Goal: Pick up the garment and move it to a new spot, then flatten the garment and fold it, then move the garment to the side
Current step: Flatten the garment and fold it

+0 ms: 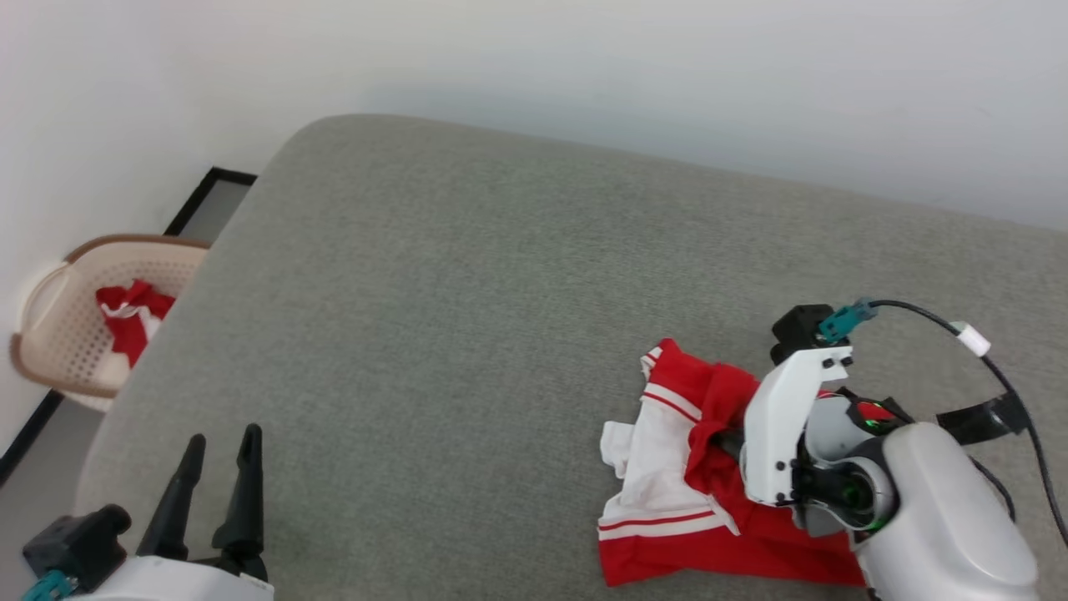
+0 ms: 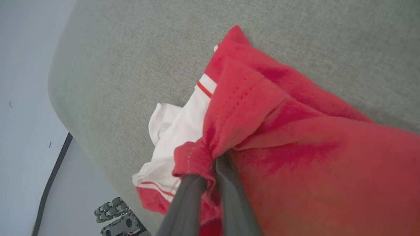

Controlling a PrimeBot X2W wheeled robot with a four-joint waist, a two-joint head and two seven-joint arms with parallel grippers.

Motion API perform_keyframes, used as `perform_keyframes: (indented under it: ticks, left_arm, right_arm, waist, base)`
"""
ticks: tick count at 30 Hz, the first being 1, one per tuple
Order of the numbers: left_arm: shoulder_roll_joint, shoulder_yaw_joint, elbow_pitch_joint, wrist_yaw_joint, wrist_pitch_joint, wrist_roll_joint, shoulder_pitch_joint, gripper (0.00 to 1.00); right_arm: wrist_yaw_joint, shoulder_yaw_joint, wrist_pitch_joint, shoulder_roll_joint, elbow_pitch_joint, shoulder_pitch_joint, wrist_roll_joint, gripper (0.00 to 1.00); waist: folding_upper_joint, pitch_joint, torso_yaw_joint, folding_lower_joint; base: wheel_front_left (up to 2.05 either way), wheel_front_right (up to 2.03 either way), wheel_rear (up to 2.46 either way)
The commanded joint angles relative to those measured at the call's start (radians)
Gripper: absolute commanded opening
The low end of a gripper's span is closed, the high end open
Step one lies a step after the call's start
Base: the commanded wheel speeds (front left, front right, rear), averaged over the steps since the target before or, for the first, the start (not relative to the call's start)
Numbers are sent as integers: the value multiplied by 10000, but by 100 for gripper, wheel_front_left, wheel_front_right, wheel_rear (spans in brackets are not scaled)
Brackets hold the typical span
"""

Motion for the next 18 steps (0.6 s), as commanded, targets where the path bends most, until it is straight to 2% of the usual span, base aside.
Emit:
perform_keyframes:
  ticks: [1,5,6,7,8,9,13,18]
  left_arm:
    - [-14,-42,52,-62,-36,-88,-132,100]
    - [-20,-156,153,-68,-48,-98,-250,100]
    - [-17,-184,186,-70,-56,-124,-285,100]
    - [5,-198,217,-72,-57,-137,-319,100]
    - [18,-200,234,-72,-52,-146,-353,100]
    - [27,-201,253,-71,-60,-164,-374,100]
    - [99,-134,329,-59,-100,-254,-271,100]
    - [206,11,285,-62,-118,-293,-53,100]
  right_arm:
    - [-13,235,-304,68,332,-266,-174,0]
    - [-13,526,-723,151,1120,-533,-381,0]
    - [-13,610,-822,171,1351,-648,-380,5]
    - [-13,681,-919,188,1543,-749,-323,22]
    - [-13,771,-1023,203,1705,-863,-307,43]
    - [-13,856,-1113,219,1830,-965,-265,100]
    - [-13,1283,-1222,197,2065,-1211,113,100]
    - [-13,1816,-1527,-103,1446,-1330,751,100]
  waist:
    - [-1,89,211,0]
    - [-1,117,315,0]
    - [-1,123,331,0]
    - [-1,128,333,0]
    - [-1,127,328,0]
    - [-1,116,317,0]
    - [-1,7,134,0]
    - [-1,-140,-259,0]
  base:
    - [0,0,0]
    - [0,0,0]
    - [0,0,0]
    - [0,0,0]
    - [0,0,0]
    - [0,0,0]
    - [0,0,0]
    - [0,0,0]
